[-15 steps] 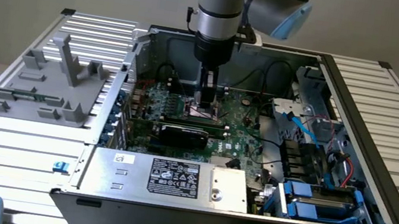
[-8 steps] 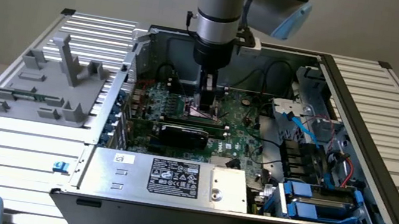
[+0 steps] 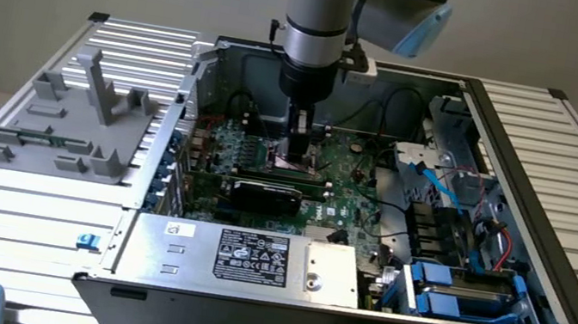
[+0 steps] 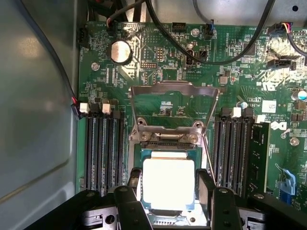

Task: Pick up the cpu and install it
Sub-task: 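Place the cpu into insertion slot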

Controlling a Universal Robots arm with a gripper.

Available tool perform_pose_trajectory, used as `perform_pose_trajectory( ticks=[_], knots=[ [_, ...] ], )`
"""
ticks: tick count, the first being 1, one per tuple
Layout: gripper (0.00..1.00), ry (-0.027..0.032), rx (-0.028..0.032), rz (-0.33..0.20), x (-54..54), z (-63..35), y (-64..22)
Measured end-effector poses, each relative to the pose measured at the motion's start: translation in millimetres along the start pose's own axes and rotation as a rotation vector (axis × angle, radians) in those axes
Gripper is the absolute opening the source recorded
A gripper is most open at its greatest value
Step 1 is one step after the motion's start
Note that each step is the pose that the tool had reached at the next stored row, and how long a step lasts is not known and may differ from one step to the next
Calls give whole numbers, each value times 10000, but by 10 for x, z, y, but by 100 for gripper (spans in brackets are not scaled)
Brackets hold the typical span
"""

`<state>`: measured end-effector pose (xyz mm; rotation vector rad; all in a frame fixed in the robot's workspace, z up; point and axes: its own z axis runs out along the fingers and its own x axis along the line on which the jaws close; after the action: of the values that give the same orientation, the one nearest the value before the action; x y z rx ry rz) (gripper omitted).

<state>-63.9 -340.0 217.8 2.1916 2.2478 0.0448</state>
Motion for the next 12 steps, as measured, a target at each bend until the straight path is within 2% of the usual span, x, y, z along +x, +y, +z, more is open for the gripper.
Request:
perform_pose_trajectory(
  ticks=[2,9,12],
  knots=[
    [55,0,49,2,-3,4,-1],
    [55,3,52,12,-3,10,2],
    [55,2,100,92,-3,17,2]
  ],
)
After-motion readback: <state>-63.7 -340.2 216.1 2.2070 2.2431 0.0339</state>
